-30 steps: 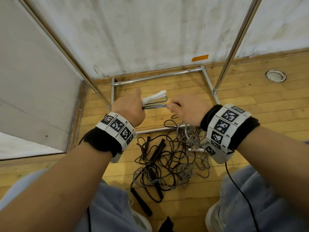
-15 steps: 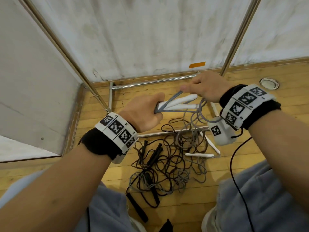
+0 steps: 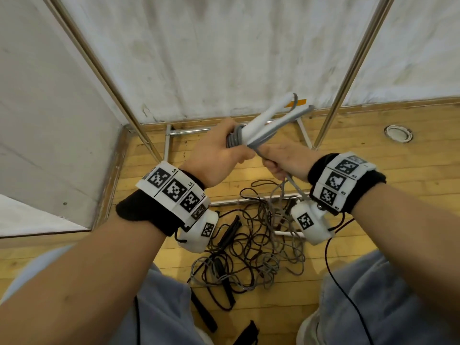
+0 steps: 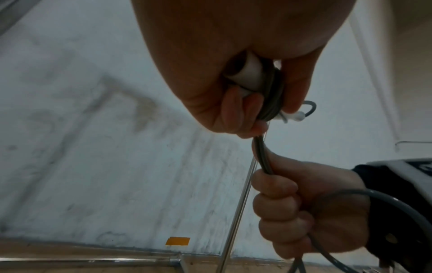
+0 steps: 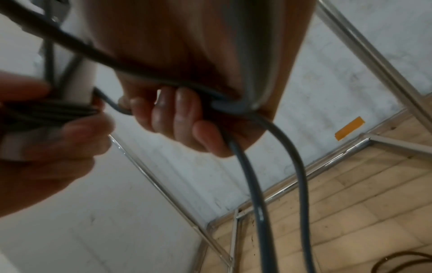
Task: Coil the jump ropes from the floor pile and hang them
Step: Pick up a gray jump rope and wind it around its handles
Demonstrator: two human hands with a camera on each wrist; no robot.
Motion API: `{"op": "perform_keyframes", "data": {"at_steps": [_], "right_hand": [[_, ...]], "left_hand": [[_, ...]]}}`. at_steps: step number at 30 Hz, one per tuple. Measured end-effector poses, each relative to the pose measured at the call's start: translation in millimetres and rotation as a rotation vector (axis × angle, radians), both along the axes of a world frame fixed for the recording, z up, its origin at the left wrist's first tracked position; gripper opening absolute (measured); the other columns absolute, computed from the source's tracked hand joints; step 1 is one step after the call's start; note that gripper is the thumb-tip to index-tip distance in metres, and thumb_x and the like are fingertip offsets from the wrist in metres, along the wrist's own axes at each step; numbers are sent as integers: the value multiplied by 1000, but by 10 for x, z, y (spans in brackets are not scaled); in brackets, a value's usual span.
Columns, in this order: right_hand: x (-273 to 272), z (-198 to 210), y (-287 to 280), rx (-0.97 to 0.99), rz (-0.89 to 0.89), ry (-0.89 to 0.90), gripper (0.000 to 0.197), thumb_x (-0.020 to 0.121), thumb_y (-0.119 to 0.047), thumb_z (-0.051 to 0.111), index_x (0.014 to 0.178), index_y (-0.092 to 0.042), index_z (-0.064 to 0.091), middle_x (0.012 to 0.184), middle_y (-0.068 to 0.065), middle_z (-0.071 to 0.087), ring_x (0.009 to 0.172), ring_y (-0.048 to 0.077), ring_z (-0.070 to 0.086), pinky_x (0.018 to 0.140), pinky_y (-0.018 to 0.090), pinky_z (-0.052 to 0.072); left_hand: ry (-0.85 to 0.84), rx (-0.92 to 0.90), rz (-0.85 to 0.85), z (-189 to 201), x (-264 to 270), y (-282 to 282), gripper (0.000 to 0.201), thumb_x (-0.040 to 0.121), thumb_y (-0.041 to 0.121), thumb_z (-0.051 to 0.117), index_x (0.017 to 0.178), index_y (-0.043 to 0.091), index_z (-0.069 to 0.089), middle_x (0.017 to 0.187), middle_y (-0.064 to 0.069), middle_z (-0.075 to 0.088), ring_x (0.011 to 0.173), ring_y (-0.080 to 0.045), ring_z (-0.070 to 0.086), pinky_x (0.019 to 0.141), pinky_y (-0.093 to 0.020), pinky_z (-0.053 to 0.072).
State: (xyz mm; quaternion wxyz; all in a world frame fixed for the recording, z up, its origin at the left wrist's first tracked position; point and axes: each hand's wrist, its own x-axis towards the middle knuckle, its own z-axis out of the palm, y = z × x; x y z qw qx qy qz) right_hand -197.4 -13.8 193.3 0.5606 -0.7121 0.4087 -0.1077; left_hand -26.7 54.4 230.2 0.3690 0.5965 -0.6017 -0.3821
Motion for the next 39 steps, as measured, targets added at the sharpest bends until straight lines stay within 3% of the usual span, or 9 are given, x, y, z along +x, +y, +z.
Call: {"op": "perform_keyframes", "data": {"at_steps": [6,11,14,18,25,28,31,36,39], "right_hand": [[157,-22,185,-117,-69,30,58,97,-55,28,61,-14,50,45,-10,39,40,8,36,46,17,35],[308,27,228,-334,-156,20,28,100,-29,38,119,-16,53,75,-5,53,66,14,50,64,30,43],[351,62,240,-450,-88,157,20,93,-34,53,104,-18,57,90,-1,59,84,18,56,78,35,47],[373,112,196,-487,-200,253,36,98,-37,43,66,-22,48,60,-2,46,54,13,41,52,28,31],[325,239,206,-255,-161,-8,40,99,-37,40,95,-6,65,66,2,60,52,8,46,54,19,35],[289,304,160,-324,-208,-84,22,99,-23,44,87,-11,58,60,-3,44,54,13,40,57,27,32],[278,338,130,-540,-123,96,34,100,-29,40,70,-15,46,60,-5,36,53,10,34,53,27,25],[325,414,132,-608,-16,201,46,101,-34,36,59,-15,31,55,-1,29,50,14,28,48,25,20],[343,436,162,-589,5,194,46,99,-33,39,57,-17,32,55,-2,32,49,14,30,47,22,23]], "left_hand": [[80,-38,70,10,2,-48,25,80,17,61,87,27,40,66,-4,60,43,-5,47,46,-20,32],[47,-113,171,111,-8,-122,28,76,21,60,83,30,34,68,-15,57,42,-12,38,47,-29,28],[83,-84,246,131,-13,-172,28,82,16,60,81,26,34,63,-7,59,36,-6,40,46,-29,28],[229,-2,194,165,-83,-139,26,87,8,59,80,14,34,64,-18,55,36,-18,34,39,-23,26],[255,-69,160,250,-33,-84,25,84,14,60,87,18,35,71,-19,54,41,-19,37,41,-25,28],[98,-163,248,244,96,-113,27,82,22,61,97,22,38,71,-6,59,48,-19,44,46,-30,36],[-83,-202,286,172,193,-144,27,84,24,61,96,21,38,74,-3,51,55,-23,47,53,-39,44],[-336,-173,352,9,322,-170,28,84,28,63,99,20,40,76,10,52,60,-9,52,52,-28,43],[-419,-152,331,-51,385,-195,28,87,29,61,107,20,43,80,7,56,67,-18,57,64,-34,49]]}}
